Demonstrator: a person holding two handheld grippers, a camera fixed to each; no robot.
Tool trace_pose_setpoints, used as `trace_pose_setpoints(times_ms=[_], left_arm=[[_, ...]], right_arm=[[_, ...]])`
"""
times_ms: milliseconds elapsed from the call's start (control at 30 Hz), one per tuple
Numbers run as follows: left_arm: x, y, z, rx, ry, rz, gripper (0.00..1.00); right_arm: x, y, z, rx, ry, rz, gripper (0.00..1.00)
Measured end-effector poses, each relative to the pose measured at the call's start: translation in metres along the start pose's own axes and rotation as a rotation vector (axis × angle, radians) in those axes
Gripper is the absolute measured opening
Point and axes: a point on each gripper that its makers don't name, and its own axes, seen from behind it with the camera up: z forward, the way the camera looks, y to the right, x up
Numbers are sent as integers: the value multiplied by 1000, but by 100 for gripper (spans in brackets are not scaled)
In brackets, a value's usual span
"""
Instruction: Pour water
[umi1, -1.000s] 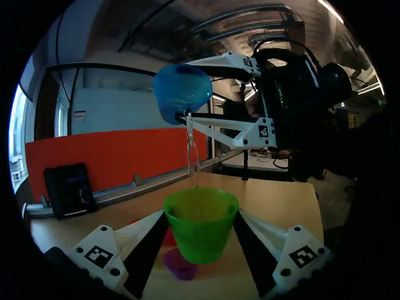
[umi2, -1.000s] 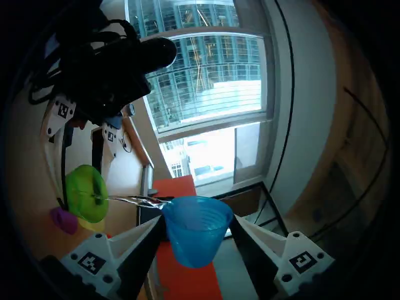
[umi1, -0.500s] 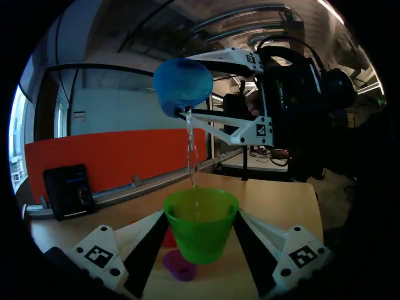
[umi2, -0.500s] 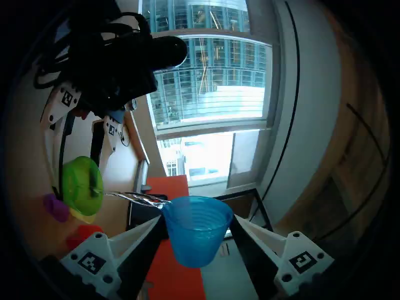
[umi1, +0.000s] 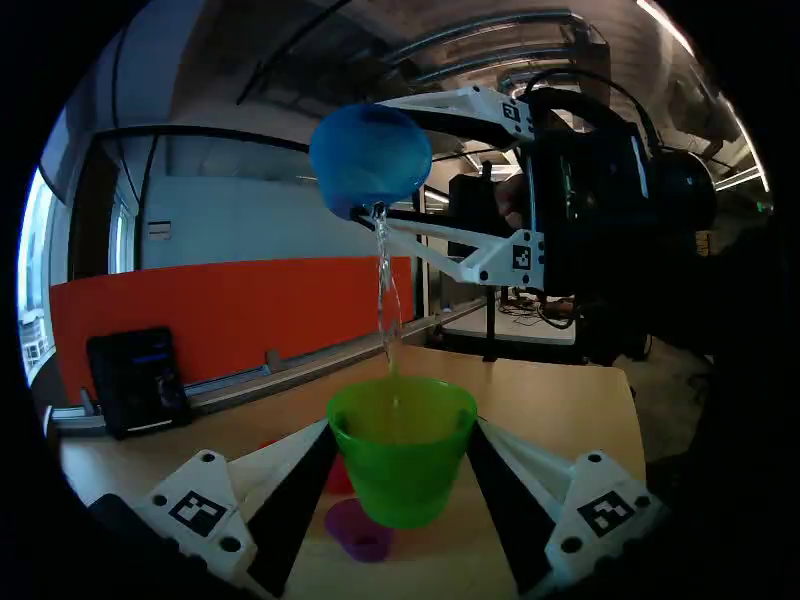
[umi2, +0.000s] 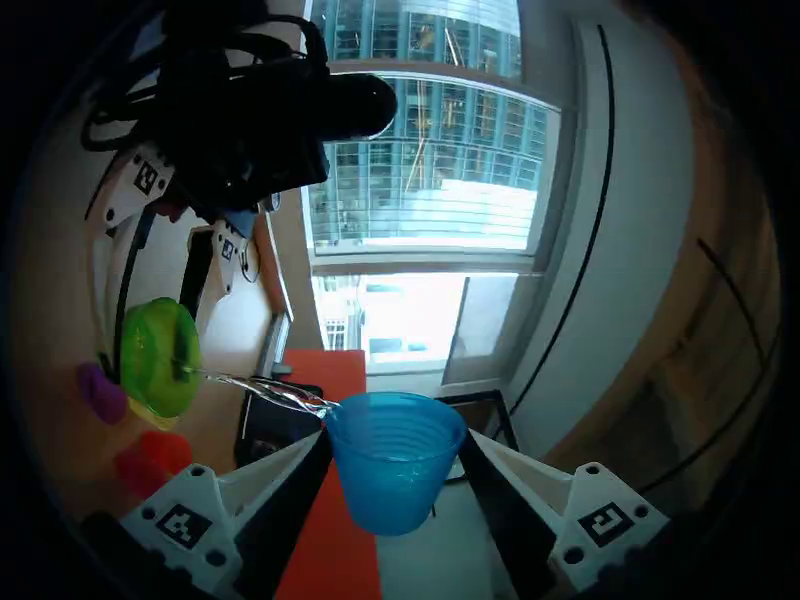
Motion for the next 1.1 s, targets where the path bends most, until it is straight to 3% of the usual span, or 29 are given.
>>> trace_pose_setpoints(times_ms=[367, 867, 1100], left_arm=[[0, -3, 1, 3, 3, -5, 86], [3, -5, 1, 7, 9, -10, 86], [4, -6, 2, 7, 12, -12, 86]], right_arm=[[6, 8, 3, -19, 5, -98, 92], [29, 3, 7, -22, 28, -245, 92], [35, -1, 6, -25, 40, -257, 92]])
